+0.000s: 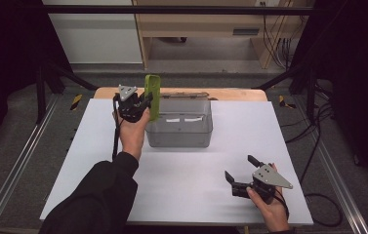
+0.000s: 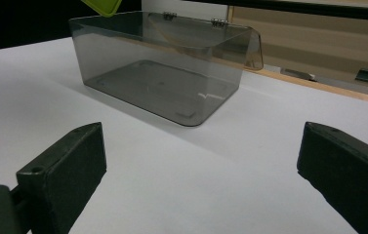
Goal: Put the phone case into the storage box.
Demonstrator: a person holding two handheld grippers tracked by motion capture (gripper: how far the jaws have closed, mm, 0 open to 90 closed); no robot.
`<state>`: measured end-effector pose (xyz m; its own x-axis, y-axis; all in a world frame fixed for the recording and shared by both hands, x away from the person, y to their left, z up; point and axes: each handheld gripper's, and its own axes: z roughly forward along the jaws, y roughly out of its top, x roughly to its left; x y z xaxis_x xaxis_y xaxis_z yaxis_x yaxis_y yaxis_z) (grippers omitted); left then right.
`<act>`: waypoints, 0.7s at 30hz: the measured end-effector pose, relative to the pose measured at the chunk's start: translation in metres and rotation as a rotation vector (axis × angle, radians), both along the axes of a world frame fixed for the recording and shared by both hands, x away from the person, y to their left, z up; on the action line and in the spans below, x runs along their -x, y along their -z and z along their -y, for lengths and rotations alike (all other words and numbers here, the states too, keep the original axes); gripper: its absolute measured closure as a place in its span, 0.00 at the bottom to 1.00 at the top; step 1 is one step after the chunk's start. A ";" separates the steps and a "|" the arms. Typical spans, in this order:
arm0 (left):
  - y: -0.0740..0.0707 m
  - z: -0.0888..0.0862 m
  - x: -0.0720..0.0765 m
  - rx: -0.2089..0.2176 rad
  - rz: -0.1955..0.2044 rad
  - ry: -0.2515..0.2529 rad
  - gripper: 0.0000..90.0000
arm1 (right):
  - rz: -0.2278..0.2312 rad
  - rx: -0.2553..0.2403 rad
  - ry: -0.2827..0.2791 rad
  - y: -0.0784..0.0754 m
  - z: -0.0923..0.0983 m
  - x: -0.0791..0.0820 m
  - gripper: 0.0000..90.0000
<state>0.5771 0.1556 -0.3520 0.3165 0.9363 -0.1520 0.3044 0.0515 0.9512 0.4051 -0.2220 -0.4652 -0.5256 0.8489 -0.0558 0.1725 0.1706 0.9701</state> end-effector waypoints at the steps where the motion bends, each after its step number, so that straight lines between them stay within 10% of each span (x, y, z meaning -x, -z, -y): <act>1: 0.001 0.001 0.000 -0.001 0.000 0.001 0.86 | 0.000 0.000 -0.001 0.000 0.000 0.000 0.05; 21: 0.021 0.002 0.001 -0.101 0.017 0.002 0.86 | -0.019 0.000 -0.014 0.001 -0.002 0.000 0.05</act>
<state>0.5759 0.1540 -0.3734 0.3205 0.9458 -0.0516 0.2886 -0.0456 0.9564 0.4053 -0.2202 -0.4664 -0.5386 0.8413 -0.0461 0.1880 0.1733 0.9668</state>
